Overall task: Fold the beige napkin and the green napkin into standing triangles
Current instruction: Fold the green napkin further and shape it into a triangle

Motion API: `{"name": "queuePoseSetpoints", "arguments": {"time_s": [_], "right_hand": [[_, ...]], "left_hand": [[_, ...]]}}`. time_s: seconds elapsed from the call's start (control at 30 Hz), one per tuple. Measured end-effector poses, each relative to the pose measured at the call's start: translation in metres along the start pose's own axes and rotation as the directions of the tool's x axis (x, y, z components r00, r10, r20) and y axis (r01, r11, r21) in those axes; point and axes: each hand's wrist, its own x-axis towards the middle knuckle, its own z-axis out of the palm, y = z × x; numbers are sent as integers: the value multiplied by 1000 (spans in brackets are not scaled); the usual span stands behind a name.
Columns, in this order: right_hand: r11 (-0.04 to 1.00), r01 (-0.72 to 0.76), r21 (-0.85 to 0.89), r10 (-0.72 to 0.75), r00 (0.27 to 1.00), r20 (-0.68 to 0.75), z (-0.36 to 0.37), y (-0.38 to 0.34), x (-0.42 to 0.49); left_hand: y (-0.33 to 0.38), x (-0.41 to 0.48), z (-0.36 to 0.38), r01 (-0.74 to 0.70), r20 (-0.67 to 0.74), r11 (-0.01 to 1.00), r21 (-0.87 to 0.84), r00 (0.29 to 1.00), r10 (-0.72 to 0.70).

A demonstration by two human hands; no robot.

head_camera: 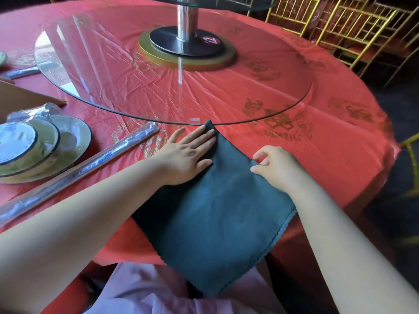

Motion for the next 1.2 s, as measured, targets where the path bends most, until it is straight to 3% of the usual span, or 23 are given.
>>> {"name": "queuePoseSetpoints", "arguments": {"time_s": [0.07, 0.13, 0.23, 0.37, 0.57, 0.87, 1.1, 1.2], "right_hand": [[1000, -23, -18, 23, 999, 34, -4, -1, -3], [989, -17, -149, 20, 1000, 20, -3, -6, -6], [939, 97, -330, -126, 990, -68, 11, -22, -11], [917, 309, -253, -308, 950, 46, 40, -52, -9], [927, 281, -249, -262, 959, 106, 57, -49, 2], [930, 227, -289, -209, 974, 92, 47, -3, -37], [937, 110, -330, -86, 993, 87, 31, 38, -77], [928, 79, -365, -43, 993, 107, 25, 36, -79]], "left_hand": [[1, 3, -1, -21, 65, 999, 34, 998, 19], [3, 4, -4, -21, 113, 1000, 16, 993, 19], [4, 4, -8, -16, 134, 999, -28, 991, 19], [3, 10, -15, -14, 144, 1000, -18, 989, 17], [3, 11, -3, -30, 10, 1000, -9, 1000, 30], [0, 14, 5, -39, 7, 999, -20, 999, 39], [-3, 12, 4, -52, 5, 998, -27, 999, 52], [-4, 8, 0, -54, -76, 995, -81, 996, 48]]}}
